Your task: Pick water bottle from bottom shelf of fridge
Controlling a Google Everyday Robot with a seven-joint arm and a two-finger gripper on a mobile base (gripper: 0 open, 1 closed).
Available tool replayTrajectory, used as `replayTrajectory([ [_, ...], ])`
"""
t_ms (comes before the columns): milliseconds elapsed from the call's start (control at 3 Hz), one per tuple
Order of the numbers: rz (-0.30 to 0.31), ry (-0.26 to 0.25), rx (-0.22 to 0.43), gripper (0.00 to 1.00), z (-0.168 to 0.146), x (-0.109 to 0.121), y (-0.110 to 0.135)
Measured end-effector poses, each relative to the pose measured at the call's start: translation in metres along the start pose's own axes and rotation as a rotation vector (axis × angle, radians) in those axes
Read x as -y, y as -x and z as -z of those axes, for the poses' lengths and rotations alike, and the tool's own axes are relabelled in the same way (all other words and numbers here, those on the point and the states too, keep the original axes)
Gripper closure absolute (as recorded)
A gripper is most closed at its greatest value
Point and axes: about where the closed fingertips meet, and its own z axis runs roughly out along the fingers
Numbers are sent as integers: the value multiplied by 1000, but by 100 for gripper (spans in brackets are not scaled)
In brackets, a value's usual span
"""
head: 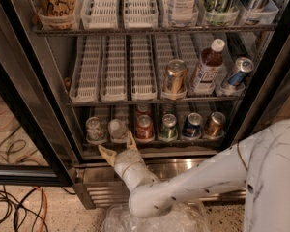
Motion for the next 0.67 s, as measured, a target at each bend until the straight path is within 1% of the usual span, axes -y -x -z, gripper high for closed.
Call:
replayTrajectory([
  [333, 0, 0, 0, 11, 0, 0, 0],
  [667, 0, 0, 0, 15, 0, 0, 0],
])
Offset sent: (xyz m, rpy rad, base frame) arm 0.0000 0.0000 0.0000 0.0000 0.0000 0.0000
